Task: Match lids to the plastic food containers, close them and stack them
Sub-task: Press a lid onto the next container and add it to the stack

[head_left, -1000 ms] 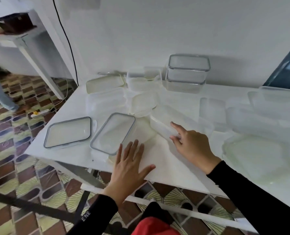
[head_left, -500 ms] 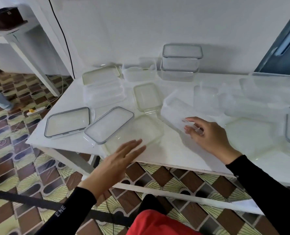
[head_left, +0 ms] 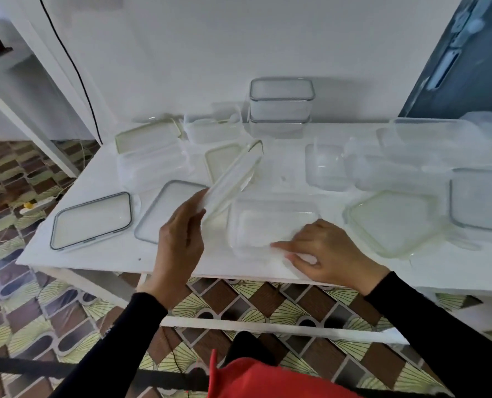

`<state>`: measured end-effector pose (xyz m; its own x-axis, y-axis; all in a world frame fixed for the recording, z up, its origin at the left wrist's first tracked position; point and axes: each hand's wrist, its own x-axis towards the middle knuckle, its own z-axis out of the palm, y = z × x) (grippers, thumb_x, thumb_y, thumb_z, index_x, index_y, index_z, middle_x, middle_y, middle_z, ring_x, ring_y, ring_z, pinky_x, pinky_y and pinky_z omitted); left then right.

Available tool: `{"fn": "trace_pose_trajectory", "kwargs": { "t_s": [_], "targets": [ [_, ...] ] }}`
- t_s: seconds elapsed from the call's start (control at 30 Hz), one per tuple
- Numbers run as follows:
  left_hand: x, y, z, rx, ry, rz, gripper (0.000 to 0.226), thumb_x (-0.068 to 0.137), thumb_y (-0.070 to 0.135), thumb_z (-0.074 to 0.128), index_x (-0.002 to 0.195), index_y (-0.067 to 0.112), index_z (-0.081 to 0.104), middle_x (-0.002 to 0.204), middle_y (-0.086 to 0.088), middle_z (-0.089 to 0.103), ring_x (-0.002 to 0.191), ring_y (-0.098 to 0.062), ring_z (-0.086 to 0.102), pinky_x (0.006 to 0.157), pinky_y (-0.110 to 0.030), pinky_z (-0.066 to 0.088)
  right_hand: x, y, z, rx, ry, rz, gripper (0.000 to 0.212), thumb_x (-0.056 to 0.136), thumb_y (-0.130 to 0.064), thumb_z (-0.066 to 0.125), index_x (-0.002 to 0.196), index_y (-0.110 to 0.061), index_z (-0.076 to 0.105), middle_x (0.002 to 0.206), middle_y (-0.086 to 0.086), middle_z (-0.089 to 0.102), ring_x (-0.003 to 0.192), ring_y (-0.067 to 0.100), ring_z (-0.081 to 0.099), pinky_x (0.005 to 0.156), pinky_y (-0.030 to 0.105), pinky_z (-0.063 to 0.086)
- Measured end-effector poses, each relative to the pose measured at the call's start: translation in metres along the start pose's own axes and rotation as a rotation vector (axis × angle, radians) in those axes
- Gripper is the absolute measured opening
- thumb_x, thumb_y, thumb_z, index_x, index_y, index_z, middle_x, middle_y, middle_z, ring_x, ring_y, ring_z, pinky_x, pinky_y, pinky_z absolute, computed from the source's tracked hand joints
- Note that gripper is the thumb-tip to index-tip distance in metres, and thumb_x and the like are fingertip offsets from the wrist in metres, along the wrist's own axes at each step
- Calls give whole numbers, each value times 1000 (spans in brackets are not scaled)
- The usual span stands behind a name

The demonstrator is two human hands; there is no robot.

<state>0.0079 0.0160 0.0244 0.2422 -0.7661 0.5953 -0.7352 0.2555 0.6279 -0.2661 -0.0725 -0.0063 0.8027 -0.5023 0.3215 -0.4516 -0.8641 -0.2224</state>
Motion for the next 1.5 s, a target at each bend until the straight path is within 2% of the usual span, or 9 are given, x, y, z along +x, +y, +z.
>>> {"fn": "trace_pose_trajectory", "kwargs": {
  "t_s": [0.13, 0.27, 0.43, 0.6, 0.77, 0.93, 1.13, 1.23, 1.5],
  "targets": [
    [3, 18, 30, 1, -161, 249, 50, 89, -10, 43, 133, 11, 55, 136, 0, 57, 131, -9, 50, 108, -34, 41, 2, 6, -16, 83, 64, 174, 40, 88, -41, 46, 118, -31, 70, 111, -14, 67, 102, 11, 49, 90, 32, 32],
    [-7, 7, 57, 106, -356, 483, 55, 89, -14, 45, 135, 14, 55, 144, 0, 51, 142, -24, 37, 115, -61, 21, -15, 18, -36, 429, 343, 701, 34, 94, -25, 41, 83, -6, 66, 73, 7, 59, 70, 18, 48, 65, 36, 39],
    [-12, 1, 59, 179, -396, 406, 79, 72, -20, 44, 132, 29, 55, 151, -5, 42, 145, -35, 25, 109, -75, 4, -37, 19, -33, 517, 191, 945, 37, 96, -2, 44, 64, -15, 58, 65, -3, 58, 57, 3, 53, 51, 13, 34],
    [-12, -9, 32, -94, -583, 179, 54, 87, 2, 45, 137, 20, 54, 159, -2, 28, 150, -26, 12, 118, -59, -3, -32, 23, -39, 586, 254, 998, 26, 100, -18, 44, 83, -16, 63, 74, -4, 66, 56, 9, 58, 56, 22, 44],
    [-4, -2, 35, -361, -231, -496, 43, 98, 31, 52, 140, 19, 49, 140, 12, 52, 129, 2, 46, 107, -23, 38, -19, 16, -39, 703, 192, 1041, 44, 86, -63, 54, 108, -25, 54, 86, -2, 70, 54, 2, 62, 55, 22, 47],
    [19, -12, 47, -502, -176, -891, 49, 88, 26, 70, 132, 10, 54, 118, -6, 65, 100, -15, 63, 87, -31, 50, -9, 20, -38, 872, 217, 1089, 46, 85, -47, 69, 117, -21, 51, 80, 7, 64, 52, 7, 60, 50, 24, 48],
    [27, -14, 45, -789, -266, -1063, 44, 80, 20, 70, 118, -1, 62, 109, -15, 71, 93, -21, 68, 90, -33, 54, -7, 27, -35, 1108, 221, 1131, 33, 88, -26, 71, 116, -16, 56, 81, 12, 64, 60, 16, 58, 50, 27, 48],
    [31, -12, 46, -832, -274, -1093, 23, 91, 12, 62, 109, -1, 64, 103, -15, 68, 84, -17, 69, 76, -24, 58, 0, 30, -34, 1163, 291, 1143, 29, 89, -23, 70, 114, -19, 58, 100, 12, 70, 73, 18, 68, 55, 28, 53],
    [39, -8, 38, -873, -300, -1179, 23, 90, -2, 59, 113, -3, 63, 86, -6, 71, 72, -10, 68, 60, -17, 54, 5, 38, -40, 1333, 194, 1257, 29, 83, -22, 73, 105, -6, 66, 88, 9, 69, 72, 21, 64, 53, 26, 55]
  ]
}}
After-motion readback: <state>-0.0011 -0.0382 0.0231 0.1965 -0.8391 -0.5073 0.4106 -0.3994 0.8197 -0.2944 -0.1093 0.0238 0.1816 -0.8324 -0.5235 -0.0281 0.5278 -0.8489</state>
